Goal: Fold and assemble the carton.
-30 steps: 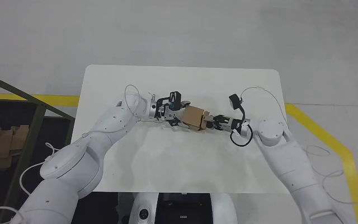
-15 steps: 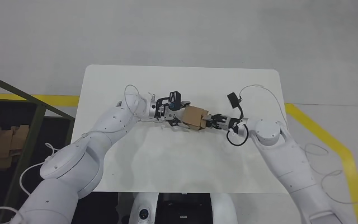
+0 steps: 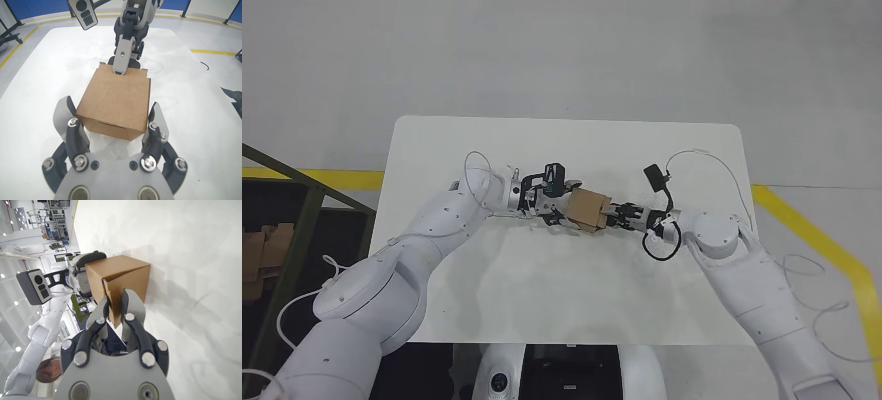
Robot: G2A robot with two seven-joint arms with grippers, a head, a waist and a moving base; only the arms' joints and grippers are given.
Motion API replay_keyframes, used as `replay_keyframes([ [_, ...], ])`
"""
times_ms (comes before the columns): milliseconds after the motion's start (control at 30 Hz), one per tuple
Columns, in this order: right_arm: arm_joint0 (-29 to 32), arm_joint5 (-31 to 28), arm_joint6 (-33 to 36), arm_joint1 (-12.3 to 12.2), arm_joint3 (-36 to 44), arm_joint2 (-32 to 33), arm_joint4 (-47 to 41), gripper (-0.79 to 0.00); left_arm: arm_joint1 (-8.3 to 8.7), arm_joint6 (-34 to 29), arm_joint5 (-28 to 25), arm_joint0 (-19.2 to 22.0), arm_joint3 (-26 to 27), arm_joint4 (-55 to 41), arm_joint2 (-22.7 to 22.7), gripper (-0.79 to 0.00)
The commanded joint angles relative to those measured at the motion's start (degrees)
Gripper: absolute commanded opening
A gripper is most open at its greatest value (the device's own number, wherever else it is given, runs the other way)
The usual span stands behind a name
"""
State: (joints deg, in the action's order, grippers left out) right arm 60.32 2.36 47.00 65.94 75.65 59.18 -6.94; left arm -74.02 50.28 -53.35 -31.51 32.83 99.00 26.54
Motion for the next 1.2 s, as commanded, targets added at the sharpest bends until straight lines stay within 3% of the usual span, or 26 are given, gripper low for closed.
replay_keyframes([
  [0,0.01,0.00,-0.04,0.05,0.12,-0.10,-0.03,-0.699,-0.01,0.02,0.01,-0.01,-0.01,0.02,0.01,-0.108],
  [167,-0.39,0.19,-0.21,0.29,0.27,-0.76,0.23,-0.686,-0.04,0.06,-0.13,-0.02,0.01,0.05,0.01,-0.105],
  [467,-0.23,-0.42,-0.80,0.32,-0.55,-0.04,-0.28,-0.508,-0.07,-0.01,-0.31,-0.02,-0.25,0.03,0.08,-0.095],
  [800,2.19,-0.72,-0.90,-0.49,1.24,3.00,-0.08,-0.603,-0.13,-0.27,-0.25,0.01,-0.38,-0.06,0.20,-0.102],
  [1067,3.48,-1.93,-0.38,-0.84,2.00,4.72,-1.32,-0.628,-0.18,-0.66,-0.38,0.02,-0.33,-0.14,0.28,-0.099],
  [1167,3.72,-2.13,-0.41,-0.89,2.15,4.97,-1.49,-0.686,-0.22,-0.85,-0.55,0.02,-0.24,-0.14,0.27,-0.092],
])
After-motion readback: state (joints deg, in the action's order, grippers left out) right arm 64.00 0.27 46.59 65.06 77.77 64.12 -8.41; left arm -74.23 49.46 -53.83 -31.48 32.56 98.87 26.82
